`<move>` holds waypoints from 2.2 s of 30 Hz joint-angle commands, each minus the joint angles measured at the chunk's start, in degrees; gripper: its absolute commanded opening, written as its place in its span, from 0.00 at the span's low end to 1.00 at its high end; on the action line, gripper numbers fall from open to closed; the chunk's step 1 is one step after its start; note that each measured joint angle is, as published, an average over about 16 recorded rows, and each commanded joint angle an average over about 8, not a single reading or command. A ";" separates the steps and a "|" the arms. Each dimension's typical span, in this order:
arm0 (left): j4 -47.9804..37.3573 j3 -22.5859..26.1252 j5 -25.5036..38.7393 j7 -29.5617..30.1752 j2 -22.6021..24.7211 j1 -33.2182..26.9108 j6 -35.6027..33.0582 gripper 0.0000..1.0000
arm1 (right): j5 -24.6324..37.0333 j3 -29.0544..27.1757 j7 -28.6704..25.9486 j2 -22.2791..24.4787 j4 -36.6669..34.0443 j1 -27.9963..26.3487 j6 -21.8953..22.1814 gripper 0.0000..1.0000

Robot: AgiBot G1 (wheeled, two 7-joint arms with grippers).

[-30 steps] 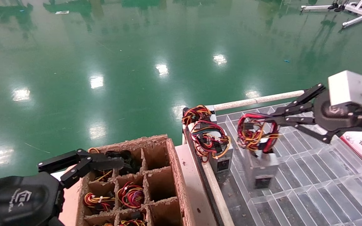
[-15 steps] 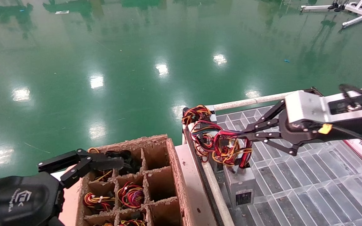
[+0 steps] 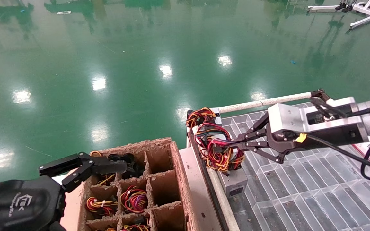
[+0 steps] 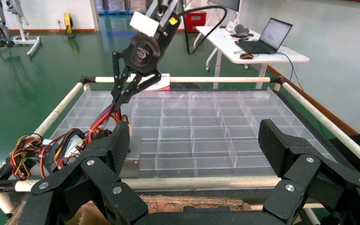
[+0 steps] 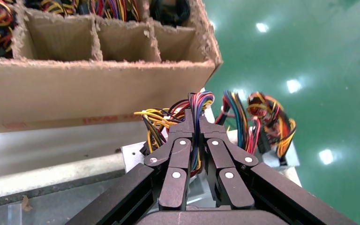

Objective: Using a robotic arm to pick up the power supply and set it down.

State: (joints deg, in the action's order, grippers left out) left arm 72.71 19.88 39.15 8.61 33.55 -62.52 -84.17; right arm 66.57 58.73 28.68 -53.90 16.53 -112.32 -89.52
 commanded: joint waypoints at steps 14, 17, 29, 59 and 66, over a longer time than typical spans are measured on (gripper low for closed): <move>0.00 0.01 -0.01 -0.01 -0.01 0.00 0.01 1.00 | 0.51 0.80 6.37 -2.21 -9.79 0.44 0.96 0.00; 0.00 0.02 -0.01 -0.01 -0.01 0.00 0.01 1.00 | 0.47 0.77 7.25 -2.45 -10.85 0.17 0.93 0.00; 0.00 0.03 -0.02 -0.01 -0.01 -0.01 0.01 1.00 | -0.04 0.53 9.77 -3.46 -12.96 -0.52 0.24 0.00; -0.02 0.03 -0.03 -0.02 -0.02 0.00 0.03 1.00 | 0.05 0.76 10.16 -4.31 -13.86 -0.51 0.22 1.00; -0.03 0.03 -0.03 -0.03 -0.01 0.00 0.02 1.00 | 0.71 1.36 7.70 -4.00 -12.13 -2.98 -0.81 1.00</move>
State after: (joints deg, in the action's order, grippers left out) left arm 72.68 19.92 39.12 8.58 33.54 -62.52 -84.15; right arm 66.81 59.92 35.95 -57.67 4.82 -115.23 -90.29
